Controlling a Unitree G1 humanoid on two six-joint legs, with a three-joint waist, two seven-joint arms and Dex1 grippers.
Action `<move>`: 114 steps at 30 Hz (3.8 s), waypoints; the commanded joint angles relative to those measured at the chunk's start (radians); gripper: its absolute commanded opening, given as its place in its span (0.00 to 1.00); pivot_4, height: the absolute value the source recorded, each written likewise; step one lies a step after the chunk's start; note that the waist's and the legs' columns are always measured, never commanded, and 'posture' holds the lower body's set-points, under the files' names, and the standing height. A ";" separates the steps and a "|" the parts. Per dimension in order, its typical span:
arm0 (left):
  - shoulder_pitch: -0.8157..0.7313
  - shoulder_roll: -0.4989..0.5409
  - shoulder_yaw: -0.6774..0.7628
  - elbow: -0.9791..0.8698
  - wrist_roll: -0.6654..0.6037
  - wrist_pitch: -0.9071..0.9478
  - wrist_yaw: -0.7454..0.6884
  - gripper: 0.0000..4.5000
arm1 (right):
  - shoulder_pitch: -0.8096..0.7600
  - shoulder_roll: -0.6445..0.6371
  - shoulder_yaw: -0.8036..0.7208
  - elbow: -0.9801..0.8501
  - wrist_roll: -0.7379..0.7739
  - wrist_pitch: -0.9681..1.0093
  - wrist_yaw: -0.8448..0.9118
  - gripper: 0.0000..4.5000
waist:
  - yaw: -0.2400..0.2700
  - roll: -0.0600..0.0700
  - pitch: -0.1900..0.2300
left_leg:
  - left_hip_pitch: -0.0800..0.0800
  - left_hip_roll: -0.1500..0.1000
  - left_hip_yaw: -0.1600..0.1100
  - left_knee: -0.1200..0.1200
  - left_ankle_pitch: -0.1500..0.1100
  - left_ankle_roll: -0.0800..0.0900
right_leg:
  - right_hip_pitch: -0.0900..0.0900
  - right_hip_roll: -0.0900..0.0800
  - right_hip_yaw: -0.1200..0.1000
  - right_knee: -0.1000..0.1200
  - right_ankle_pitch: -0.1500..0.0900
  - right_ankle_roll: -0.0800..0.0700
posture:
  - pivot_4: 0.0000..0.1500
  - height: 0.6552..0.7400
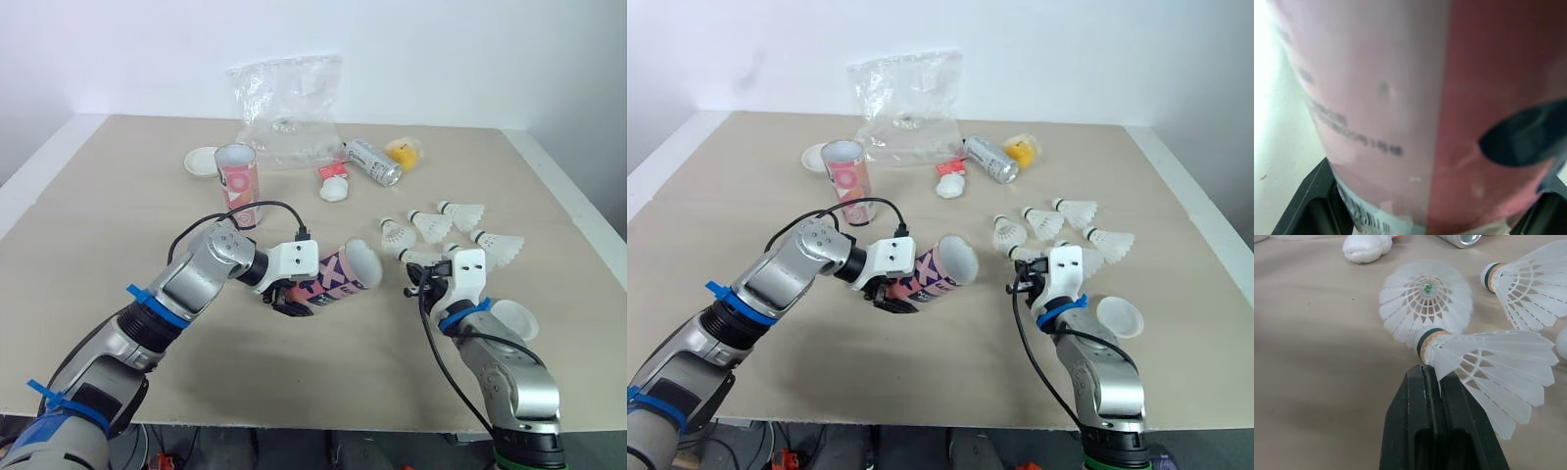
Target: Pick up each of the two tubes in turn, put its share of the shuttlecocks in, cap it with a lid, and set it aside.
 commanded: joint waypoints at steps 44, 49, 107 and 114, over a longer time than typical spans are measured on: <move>-0.024 -0.045 0.033 0.056 -0.054 0.047 -0.011 0.74 | -0.355 -0.648 0.132 -0.079 0.024 -0.572 0.936 0.67 | 0.001 0.004 0.002 | -0.001 -0.009 -0.003 0.004 0.002 0.004 | 0.003 -0.006 0.000 0.000 -0.001 0.004 | 1.00 1.00; -0.027 -0.041 0.033 0.054 -0.054 0.042 -0.012 0.74 | -0.349 -0.621 0.063 -0.104 0.144 -0.441 0.859 0.98 | 0.001 0.004 0.002 | -0.001 -0.009 -0.003 0.004 0.002 0.004 | 0.003 -0.006 0.000 0.000 -0.001 0.004 | 1.00 1.00; 0.063 0.084 0.077 -0.184 -0.149 0.188 0.068 0.74 | -0.436 0.275 0.017 0.434 -0.119 -0.152 -0.329 0.98 | -0.005 0.008 0.003 | -0.001 -0.008 -0.007 0.001 0.003 0.005 | 0.000 -0.003 -0.001 0.008 -0.003 0.004 | 1.00 1.00; 0.067 0.083 0.077 -0.186 -0.153 0.193 0.082 0.74 | -0.475 0.248 -0.009 0.507 -0.125 -0.175 -0.316 0.42 | -0.006 0.008 0.003 | -0.001 -0.008 -0.007 0.000 0.003 0.005 | 0.000 -0.003 -0.001 0.008 -0.003 0.004 | 1.00 1.00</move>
